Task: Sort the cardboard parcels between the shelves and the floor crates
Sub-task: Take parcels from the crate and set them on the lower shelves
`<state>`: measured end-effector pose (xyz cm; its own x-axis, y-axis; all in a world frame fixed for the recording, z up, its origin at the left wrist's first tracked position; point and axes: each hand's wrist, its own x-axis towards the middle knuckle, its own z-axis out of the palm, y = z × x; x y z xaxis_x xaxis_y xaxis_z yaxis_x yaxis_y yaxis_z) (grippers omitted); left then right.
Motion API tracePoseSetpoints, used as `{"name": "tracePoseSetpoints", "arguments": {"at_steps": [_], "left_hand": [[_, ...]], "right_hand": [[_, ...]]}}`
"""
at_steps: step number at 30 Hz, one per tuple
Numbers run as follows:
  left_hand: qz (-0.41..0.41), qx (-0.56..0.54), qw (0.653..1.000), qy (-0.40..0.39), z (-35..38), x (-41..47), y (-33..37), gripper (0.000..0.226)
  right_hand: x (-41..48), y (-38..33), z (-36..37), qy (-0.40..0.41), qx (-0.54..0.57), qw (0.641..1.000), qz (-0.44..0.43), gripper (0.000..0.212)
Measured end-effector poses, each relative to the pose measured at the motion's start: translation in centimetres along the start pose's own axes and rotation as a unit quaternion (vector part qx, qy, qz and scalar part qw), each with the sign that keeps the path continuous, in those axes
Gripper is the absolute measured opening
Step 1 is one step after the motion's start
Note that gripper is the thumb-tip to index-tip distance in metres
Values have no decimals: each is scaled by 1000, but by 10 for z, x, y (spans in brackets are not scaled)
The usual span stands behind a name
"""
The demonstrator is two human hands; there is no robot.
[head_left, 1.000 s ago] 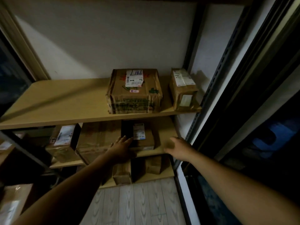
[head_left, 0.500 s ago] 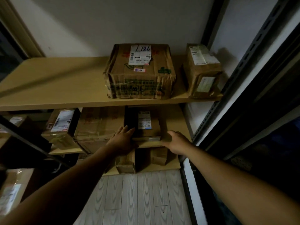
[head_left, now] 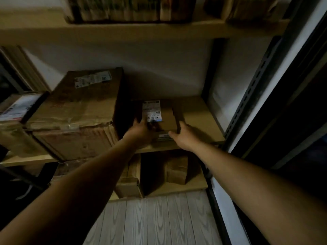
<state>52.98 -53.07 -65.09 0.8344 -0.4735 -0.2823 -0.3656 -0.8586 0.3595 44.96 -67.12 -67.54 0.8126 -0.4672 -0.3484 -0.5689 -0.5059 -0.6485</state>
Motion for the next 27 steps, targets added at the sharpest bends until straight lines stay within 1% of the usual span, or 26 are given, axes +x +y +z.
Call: {"name": "tracePoseSetpoints", "arguments": {"at_steps": [2, 4, 7, 9, 10, 12, 13, 17, 21, 24, 27], "left_hand": [[-19, -64, 998, 23, 15, 7, -4, 55], [-32, -109, 992, 63, 26, 15, -5, 53], [-43, -132, 984, 115, 33, 22, -5, 45], [-39, -164, 975, 146, 37, 22, -7, 41], [-37, -183, 970, 153, 39, 22, -8, 36], [-34, -211, 966, 145, 44, 20, -10, 19], [-38, -228, 963, 138, 47, 19, -11, 17], [-53, -284, 948, 137, 51, 12, -14, 22], [-31, -322, 933, 157, 54, 4, -18, 44], [3, -349, 919, 185, 61, -2, -20, 61], [13, -381, 904, 196, 64, -4, -21, 67]], "right_hand": [[10, 5, 13, 23, 38, 999, 3, 76], [19, 7, 20, 35, 72, 997, -6, 71], [27, 11, 24, 43, 92, 995, -14, 67], [31, 16, 26, 79, 107, 991, -28, 69], [32, 20, 26, 99, 112, 988, -29, 70], [33, 28, 26, 126, 109, 986, -33, 70], [31, 31, 26, 130, 110, 985, -36, 70], [21, 34, 30, 127, 153, 979, -40, 65], [12, 33, 31, 145, 194, 969, -54, 54], [5, 33, 35, 167, 197, 964, -69, 54], [3, 33, 37, 176, 199, 961, -72, 55]]}}
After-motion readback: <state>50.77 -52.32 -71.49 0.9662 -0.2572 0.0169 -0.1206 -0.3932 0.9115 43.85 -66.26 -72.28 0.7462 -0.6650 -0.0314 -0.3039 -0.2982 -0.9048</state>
